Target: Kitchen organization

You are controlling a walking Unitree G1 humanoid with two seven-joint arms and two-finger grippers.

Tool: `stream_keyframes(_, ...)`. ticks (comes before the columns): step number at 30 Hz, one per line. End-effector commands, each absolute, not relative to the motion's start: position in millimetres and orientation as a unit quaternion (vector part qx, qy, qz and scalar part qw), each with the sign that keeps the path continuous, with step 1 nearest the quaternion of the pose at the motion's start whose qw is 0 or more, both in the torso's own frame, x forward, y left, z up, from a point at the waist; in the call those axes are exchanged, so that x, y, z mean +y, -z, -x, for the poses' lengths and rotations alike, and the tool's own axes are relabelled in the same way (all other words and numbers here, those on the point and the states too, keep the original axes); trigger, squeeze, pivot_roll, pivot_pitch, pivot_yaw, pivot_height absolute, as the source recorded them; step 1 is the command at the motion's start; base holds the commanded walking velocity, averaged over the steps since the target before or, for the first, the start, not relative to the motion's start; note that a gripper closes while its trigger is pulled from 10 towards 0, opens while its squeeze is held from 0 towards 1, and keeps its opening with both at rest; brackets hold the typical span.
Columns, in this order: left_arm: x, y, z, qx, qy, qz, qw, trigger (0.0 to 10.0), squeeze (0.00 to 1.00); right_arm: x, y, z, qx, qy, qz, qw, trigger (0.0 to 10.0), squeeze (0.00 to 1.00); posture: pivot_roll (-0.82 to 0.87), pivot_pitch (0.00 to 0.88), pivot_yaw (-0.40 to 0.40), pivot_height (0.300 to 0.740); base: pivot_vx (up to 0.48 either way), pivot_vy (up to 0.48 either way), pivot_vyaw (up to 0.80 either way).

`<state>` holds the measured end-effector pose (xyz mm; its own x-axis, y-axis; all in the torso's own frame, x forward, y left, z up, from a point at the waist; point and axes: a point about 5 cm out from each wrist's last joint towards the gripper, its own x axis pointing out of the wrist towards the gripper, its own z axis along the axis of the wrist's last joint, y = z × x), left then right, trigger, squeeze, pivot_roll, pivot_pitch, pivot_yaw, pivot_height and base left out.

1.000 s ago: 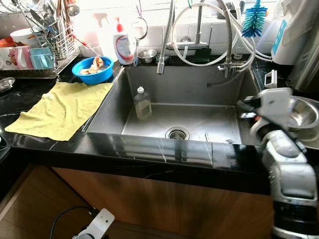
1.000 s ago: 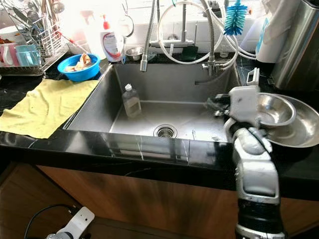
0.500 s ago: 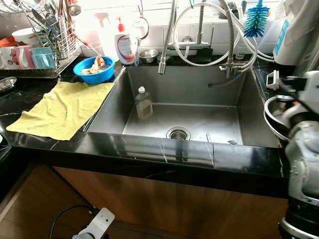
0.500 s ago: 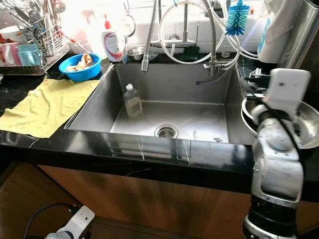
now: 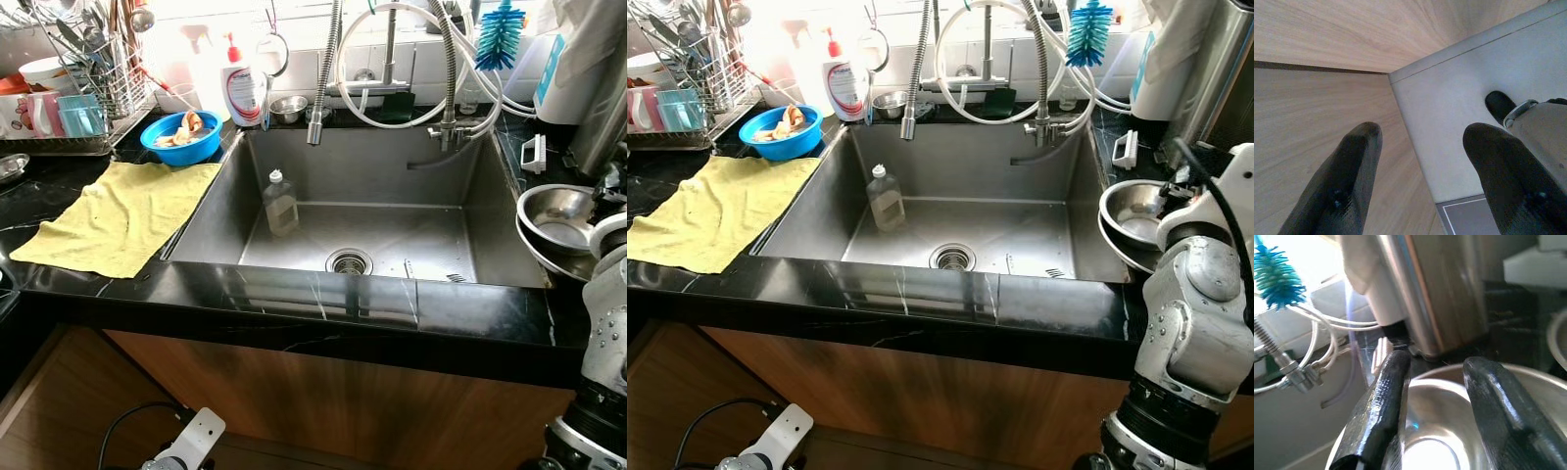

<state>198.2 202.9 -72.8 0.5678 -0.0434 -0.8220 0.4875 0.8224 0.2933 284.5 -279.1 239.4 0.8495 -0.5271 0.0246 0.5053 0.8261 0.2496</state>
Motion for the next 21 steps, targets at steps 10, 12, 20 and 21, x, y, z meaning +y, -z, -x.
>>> stream_keyframes(10,208.0,72.0,-198.3,0.441,0.153,-0.261,0.845,10.0,0.0,-289.7,-226.5,-280.2,0.014,0.27,-0.088,0.959,10.0,0.0,-0.15,0.0,0.103,0.74,0.0,0.0,0.0)
stream_keyframes(12,208.1,72.0,-198.3,0.441,0.153,-0.261,0.845,10.0,0.0,-289.6,-227.3,-280.1,0.018,0.261,-0.065,0.963,10.0,0.0,-0.15,0.0,0.103,0.74,0.0,0.0,0.0)
stream_keyframes(20,207.5,72.3,-197.9,0.441,0.153,-0.26,0.845,10.0,0.0,-293.0,-229.3,-273.3,0.047,0.217,0.049,0.974,10.0,0.0,-0.15,0.0,0.096,0.74,0.0,0.0,0.0)
stream_keyframes(21,207.3,72.4,-197.8,0.441,0.153,-0.26,0.845,10.0,0.0,-293.9,-230.0,-271.9,0.048,0.212,0.059,0.974,10.0,0.0,-0.15,0.0,0.096,0.74,0.0,0.0,0.0)
